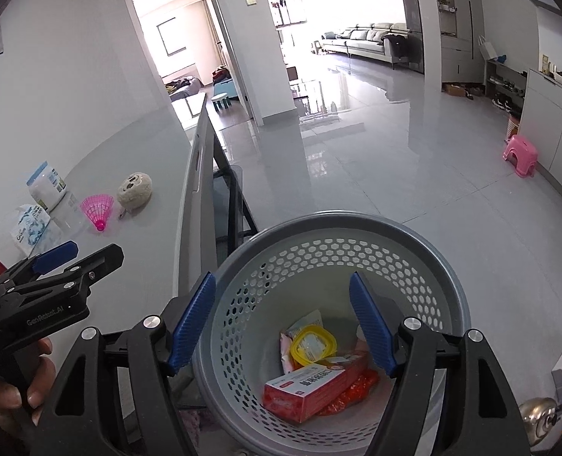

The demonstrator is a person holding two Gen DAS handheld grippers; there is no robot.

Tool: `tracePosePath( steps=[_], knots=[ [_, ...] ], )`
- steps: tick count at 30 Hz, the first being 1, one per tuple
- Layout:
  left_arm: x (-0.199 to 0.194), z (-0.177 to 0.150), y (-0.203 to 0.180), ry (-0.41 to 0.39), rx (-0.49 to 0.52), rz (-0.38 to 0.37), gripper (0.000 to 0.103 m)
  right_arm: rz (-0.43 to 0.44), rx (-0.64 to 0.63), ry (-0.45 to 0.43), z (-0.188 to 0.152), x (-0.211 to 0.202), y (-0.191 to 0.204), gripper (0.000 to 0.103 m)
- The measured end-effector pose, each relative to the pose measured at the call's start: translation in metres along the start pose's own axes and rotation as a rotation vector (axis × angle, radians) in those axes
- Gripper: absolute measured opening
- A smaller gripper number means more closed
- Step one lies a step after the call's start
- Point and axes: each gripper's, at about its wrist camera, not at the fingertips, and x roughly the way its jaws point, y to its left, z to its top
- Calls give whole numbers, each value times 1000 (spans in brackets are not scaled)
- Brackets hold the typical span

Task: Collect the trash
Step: 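Move both tools back over the table toward the shuttlecock and plush ball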

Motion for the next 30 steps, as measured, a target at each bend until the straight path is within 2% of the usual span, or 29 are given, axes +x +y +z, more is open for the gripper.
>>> tracePosePath(
  steps=[14, 30],
  knots=[
    [-7, -1, 76, -29, -94, 76, 91, 92, -80, -7, 24, 23, 72, 71],
    [-8, -10, 159, -35, -201, 149, 91, 140, -181, 34, 37, 60, 144, 71]
  ],
)
